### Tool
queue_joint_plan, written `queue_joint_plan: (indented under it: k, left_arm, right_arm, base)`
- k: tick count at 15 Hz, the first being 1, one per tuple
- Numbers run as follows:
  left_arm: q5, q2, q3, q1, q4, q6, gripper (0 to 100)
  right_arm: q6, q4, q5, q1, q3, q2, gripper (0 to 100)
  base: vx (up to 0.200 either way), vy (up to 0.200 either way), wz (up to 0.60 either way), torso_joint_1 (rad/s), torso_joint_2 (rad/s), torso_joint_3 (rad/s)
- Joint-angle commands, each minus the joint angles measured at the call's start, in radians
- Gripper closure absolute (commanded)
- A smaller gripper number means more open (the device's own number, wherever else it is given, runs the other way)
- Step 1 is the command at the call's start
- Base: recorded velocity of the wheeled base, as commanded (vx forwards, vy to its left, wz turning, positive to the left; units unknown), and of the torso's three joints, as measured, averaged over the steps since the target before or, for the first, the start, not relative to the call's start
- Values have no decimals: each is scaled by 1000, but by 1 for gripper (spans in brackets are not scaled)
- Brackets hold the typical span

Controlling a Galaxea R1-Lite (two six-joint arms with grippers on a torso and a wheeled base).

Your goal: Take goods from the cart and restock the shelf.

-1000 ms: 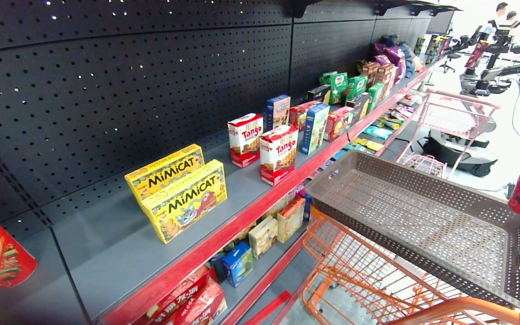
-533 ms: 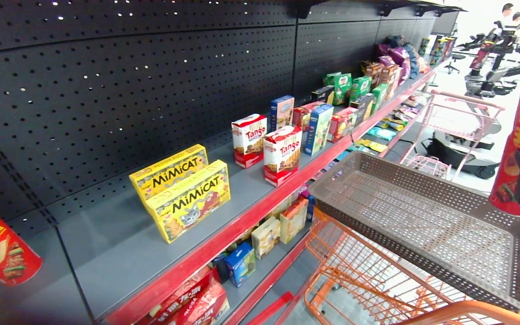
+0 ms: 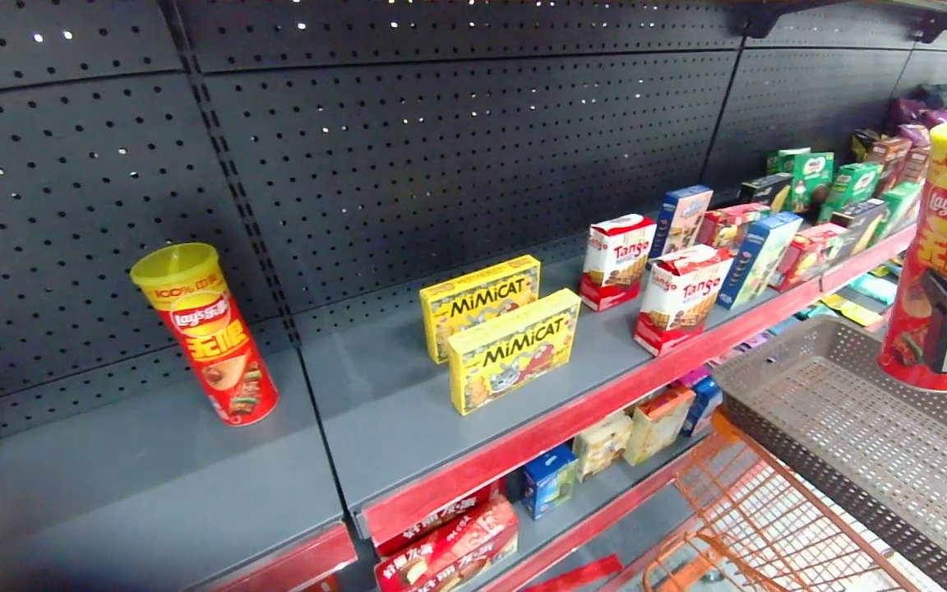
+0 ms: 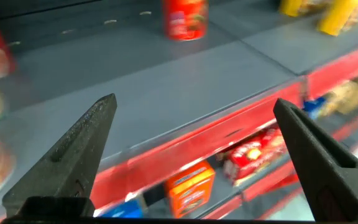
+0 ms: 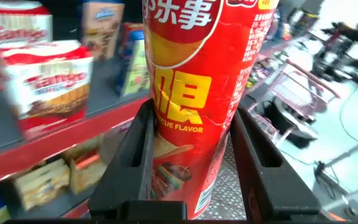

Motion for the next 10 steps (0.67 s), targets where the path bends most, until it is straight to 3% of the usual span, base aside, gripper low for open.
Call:
queue_joint_plan:
  k: [1, 7, 10]
  left_arm:
    - [0, 1, 0, 0, 1, 0, 0]
    - [-1, 1, 0, 0, 1, 4, 0]
    - [-1, 1, 2, 0, 1, 6, 0]
  right_arm:
    - [-5, -3, -1, 1, 2, -7, 100]
    - [-37, -7, -1, 56, 0, -10, 100]
    - [-54, -17, -1, 67, 2, -10, 100]
  base:
    - [0, 0, 0, 0, 0, 0]
    - [0, 0, 0, 0, 0, 0]
    - [0, 0, 600, 6, 1, 4]
